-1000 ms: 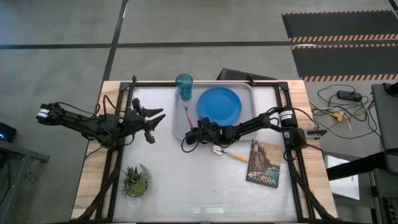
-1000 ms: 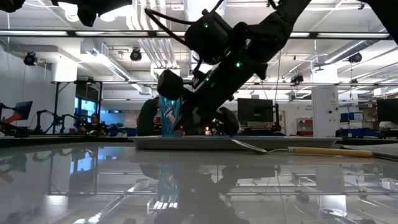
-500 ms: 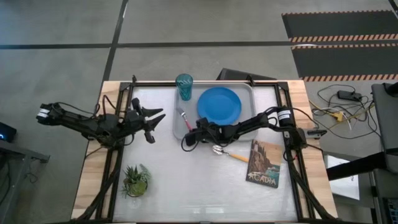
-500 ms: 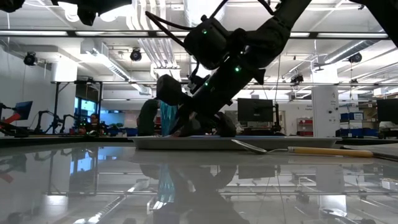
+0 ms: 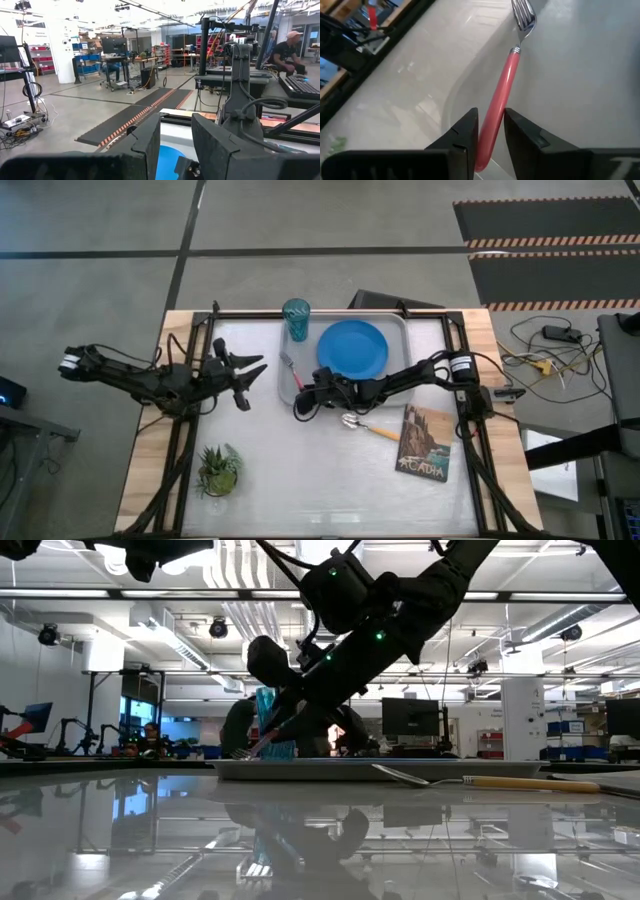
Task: Pick and place plate/cup/fork/spoon on tray
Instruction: Put the pink fork on the gray serving tray to the left of the blue plate
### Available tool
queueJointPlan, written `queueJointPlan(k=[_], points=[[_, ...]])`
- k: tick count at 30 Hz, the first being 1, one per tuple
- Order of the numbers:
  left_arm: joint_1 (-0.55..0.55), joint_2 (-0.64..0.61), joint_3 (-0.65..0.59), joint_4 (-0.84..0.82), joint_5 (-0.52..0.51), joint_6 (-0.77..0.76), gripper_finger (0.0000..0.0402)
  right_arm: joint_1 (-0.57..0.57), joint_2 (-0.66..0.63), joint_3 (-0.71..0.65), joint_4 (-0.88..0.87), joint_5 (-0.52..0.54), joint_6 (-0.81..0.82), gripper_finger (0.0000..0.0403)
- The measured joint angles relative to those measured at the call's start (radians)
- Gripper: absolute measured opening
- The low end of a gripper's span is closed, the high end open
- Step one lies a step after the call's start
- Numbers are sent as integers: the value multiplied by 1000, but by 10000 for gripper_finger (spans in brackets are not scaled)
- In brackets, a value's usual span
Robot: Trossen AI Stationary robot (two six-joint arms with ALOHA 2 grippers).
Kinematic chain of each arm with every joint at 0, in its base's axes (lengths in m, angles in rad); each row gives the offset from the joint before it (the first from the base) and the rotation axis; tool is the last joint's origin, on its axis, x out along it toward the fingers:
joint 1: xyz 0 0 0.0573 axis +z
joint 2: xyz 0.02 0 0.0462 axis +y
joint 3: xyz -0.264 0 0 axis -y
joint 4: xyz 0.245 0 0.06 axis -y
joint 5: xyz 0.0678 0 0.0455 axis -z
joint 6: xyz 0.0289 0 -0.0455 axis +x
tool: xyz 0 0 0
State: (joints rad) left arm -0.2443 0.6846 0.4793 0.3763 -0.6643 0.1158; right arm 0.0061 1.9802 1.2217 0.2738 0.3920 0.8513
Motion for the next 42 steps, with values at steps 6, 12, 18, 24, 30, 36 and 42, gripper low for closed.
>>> queueJointPlan(k=[6,12,18,24,30,36,42], points=[[0,2,0,1,0,-2,94,-2,-1,0,-10,5,2,73],[0,2,0,1,0,-2,94,-2,-1,0,-7,55,44,71],[0,2,0,0,0,-3,94,-2,0,0,-13,53,55,125],[0,16,0,-20,0,-5,93,-2,-71,-1,-68,-33,-96,160],[0,86,7,-41,0,-6,73,43,-202,-8,-256,-4,-284,128],[2,187,83,-174,5,-84,9,89,-334,-107,-297,3,-427,52],[12,331,202,-385,41,-206,1,141,-460,-302,-189,4,-463,12]])
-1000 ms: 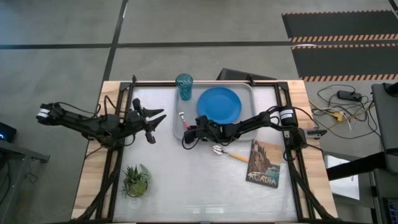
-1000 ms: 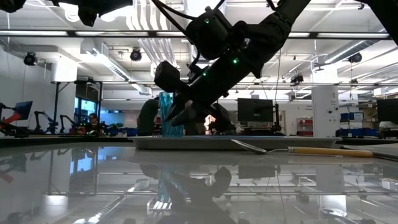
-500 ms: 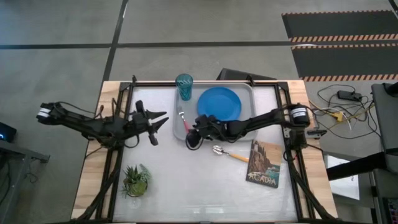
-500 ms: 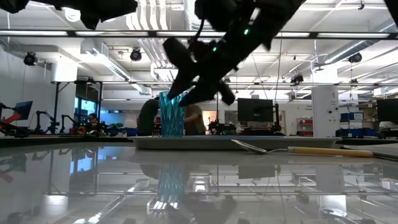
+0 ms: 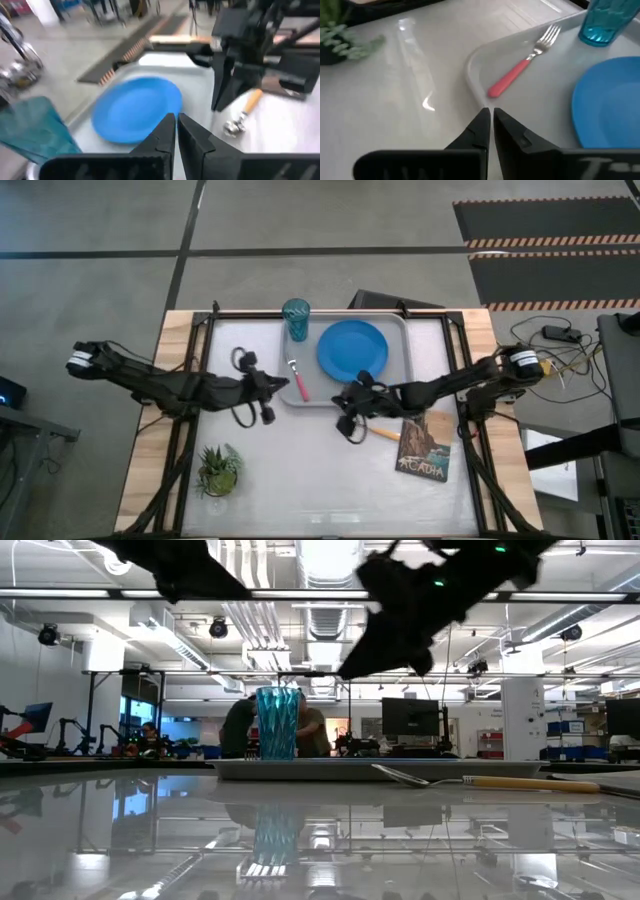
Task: Pick and place plate/cup/fork/spoon on tray
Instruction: Put the pink fork on the gray serving tray to the left of the blue plate
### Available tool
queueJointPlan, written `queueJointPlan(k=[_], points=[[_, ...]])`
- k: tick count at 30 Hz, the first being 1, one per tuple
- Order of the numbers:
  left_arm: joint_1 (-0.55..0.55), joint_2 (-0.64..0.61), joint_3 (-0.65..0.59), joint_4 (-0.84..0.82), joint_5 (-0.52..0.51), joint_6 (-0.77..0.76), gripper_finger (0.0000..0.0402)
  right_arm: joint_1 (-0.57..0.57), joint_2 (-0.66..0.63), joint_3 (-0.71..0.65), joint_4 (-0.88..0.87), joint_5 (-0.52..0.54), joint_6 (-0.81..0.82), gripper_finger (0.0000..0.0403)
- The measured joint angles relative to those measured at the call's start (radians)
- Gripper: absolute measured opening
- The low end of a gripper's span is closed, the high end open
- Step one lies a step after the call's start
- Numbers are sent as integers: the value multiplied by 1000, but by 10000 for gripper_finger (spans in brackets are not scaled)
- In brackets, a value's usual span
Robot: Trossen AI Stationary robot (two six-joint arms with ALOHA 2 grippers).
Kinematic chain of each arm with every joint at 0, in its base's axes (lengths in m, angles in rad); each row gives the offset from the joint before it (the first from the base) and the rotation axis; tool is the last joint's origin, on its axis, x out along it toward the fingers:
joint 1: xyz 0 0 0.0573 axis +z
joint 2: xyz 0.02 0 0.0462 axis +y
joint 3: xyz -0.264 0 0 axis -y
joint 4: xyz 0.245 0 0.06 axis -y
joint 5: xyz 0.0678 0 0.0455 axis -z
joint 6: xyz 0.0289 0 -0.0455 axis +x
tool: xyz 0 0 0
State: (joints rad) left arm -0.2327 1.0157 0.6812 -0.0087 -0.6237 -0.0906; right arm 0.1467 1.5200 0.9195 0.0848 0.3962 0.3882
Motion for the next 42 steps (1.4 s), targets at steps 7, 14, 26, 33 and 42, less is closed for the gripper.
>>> queueJointPlan(k=[7,14,26,33,42], points=[[70,223,108,-98,137,-97,0,51,-66,-219,311,-2,-63,13],[229,415,150,-124,386,-166,0,65,-80,-291,409,-3,-67,13],[371,640,155,-29,401,-186,0,65,-80,-292,422,-3,-103,13],[371,679,150,-28,369,-190,0,65,-80,-293,415,-3,-101,13],[374,677,146,-97,354,-201,0,65,-79,-293,415,-3,-101,13]])
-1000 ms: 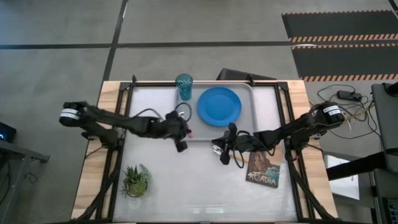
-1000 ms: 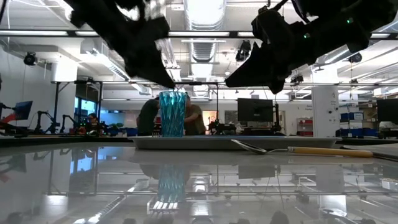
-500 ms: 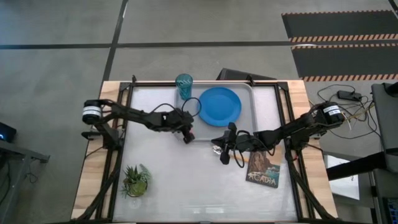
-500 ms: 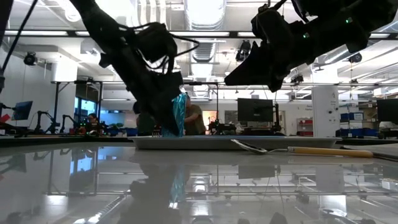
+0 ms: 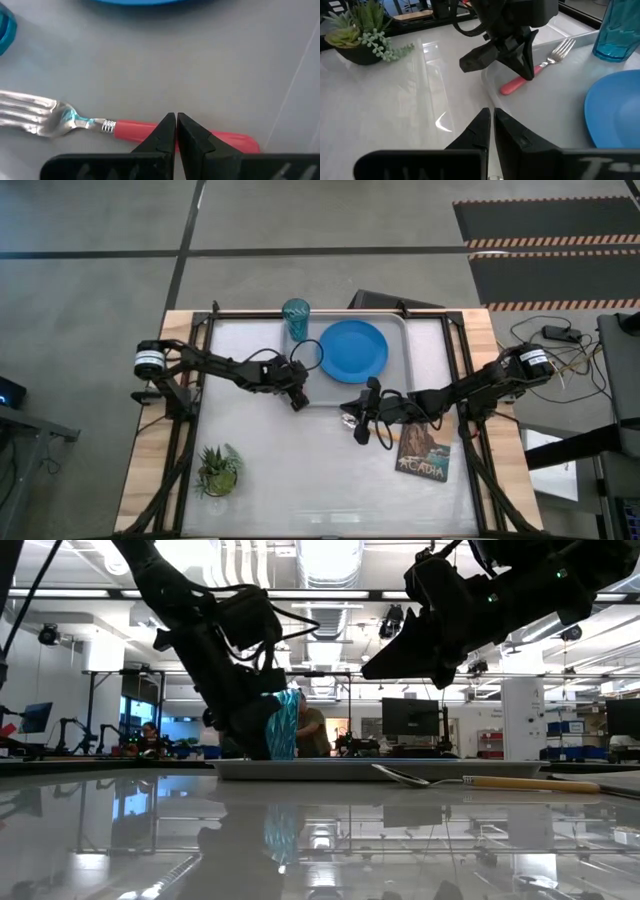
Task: Pick and place plate/cup/fork/spoon on tray
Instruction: Put the pink fork on the gray serving tray to the left of the blue plate, then put the yellow spoon on the gray serving tray to the left the blue plate
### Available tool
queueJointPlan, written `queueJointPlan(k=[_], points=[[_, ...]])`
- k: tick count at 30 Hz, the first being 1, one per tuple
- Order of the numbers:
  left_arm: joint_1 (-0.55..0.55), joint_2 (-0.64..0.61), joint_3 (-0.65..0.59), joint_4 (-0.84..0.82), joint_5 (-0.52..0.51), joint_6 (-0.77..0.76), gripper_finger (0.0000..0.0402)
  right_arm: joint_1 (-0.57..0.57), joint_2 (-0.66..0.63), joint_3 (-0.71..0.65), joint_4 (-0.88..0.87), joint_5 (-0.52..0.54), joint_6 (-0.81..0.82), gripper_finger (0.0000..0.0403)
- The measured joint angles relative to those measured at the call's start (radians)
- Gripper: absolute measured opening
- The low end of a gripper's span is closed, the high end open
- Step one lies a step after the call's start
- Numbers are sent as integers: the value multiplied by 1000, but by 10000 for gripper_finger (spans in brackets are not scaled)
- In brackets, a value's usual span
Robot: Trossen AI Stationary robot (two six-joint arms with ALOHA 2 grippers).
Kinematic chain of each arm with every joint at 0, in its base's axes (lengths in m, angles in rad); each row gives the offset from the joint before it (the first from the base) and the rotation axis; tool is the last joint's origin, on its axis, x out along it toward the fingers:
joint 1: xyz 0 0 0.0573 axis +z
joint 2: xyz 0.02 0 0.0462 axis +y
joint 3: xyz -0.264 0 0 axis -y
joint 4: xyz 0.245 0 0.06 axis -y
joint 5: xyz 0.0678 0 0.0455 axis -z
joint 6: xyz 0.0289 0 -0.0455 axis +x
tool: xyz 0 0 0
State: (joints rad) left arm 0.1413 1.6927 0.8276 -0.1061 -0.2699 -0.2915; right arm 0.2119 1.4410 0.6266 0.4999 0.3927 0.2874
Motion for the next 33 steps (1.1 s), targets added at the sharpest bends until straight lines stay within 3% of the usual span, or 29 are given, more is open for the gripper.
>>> queueJointPlan(k=[15,22,27,29,33], points=[[0,-164,-5,-225,4,-16,0,0,0,0,-2,0,4,13],[-24,-266,-20,-215,3,-24,0,1,0,0,-38,-10,68,13],[-101,-331,-47,-105,-11,-35,0,7,1,25,-75,-61,80,13],[-138,-352,-50,-55,-42,-20,0,7,1,66,-139,-62,92,13],[-206,-381,-51,17,-106,43,0,7,2,175,-429,-96,123,13]])
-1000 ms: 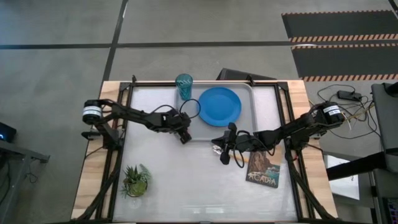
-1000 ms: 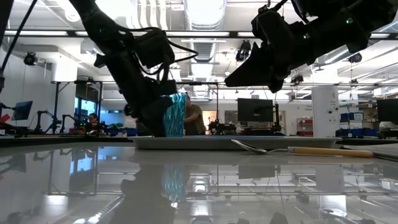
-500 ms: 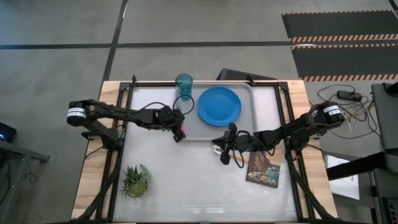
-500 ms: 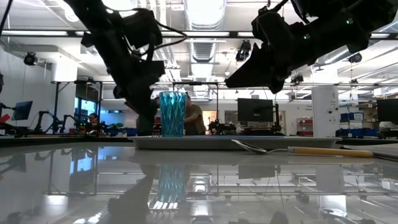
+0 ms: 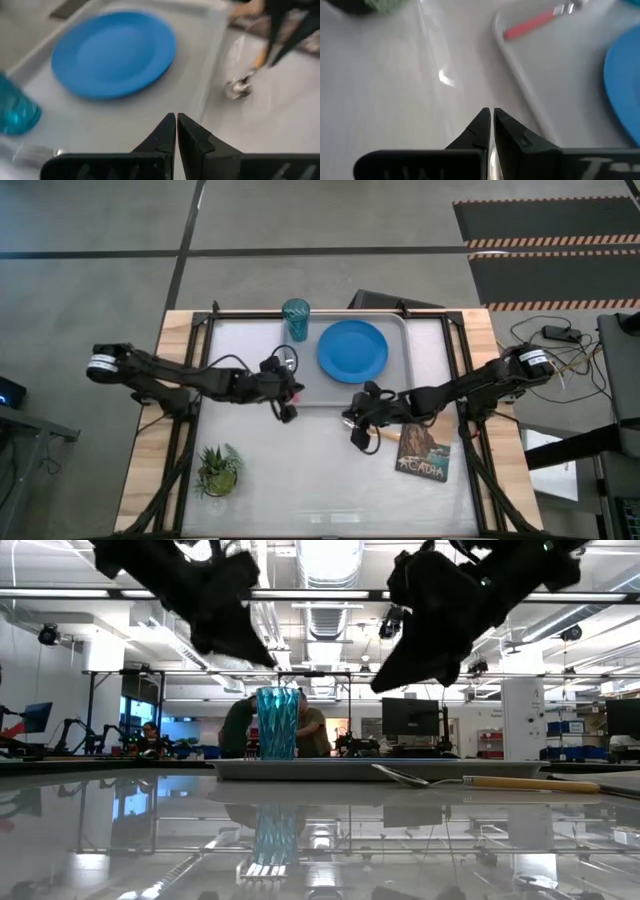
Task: Pick and place plate/cup/fork/spoon on tray
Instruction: Put the yellow spoon on the gray serving tray to the left the blue plate
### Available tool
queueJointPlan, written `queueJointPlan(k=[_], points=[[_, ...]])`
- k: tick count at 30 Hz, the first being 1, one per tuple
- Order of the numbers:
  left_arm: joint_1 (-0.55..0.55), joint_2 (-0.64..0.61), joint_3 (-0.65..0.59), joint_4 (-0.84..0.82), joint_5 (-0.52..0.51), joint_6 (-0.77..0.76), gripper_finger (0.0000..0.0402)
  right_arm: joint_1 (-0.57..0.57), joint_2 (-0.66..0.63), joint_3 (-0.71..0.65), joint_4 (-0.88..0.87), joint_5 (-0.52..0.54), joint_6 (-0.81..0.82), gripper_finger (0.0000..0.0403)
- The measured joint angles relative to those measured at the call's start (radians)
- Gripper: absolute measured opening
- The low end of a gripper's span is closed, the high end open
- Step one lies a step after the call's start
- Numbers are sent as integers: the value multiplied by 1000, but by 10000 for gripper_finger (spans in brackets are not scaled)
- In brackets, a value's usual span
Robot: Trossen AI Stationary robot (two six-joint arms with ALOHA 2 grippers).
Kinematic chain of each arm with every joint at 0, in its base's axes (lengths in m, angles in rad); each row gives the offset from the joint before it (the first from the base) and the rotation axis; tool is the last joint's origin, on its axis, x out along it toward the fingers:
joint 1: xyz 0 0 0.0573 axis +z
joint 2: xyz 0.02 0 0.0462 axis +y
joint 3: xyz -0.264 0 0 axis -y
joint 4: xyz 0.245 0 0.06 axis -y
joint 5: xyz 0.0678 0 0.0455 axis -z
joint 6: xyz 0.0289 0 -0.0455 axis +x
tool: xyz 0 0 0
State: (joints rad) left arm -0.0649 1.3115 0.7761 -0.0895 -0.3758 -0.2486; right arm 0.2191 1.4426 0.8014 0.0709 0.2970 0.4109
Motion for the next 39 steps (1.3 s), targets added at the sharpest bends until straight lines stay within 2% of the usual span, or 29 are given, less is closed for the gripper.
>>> queueJointPlan(k=[7,11,18,27,31,35,39], points=[[-71,-56,0,64,-5,111,0,29,11,132,-414,-117,88,13],[-93,-89,0,66,-28,153,0,65,12,159,-560,-120,116,13],[-95,-139,-31,65,-63,161,0,95,16,122,-575,-121,115,28],[-95,-243,-99,68,-81,153,0,104,81,99,-571,-58,52,155],[-94,-289,-145,92,-83,152,0,111,139,95,-572,-42,54,193],[-94,-327,-169,114,-84,151,0,111,184,97,-553,-28,69,195],[-94,-358,-189,138,-87,152,0,112,202,100,-544,-30,70,158]])
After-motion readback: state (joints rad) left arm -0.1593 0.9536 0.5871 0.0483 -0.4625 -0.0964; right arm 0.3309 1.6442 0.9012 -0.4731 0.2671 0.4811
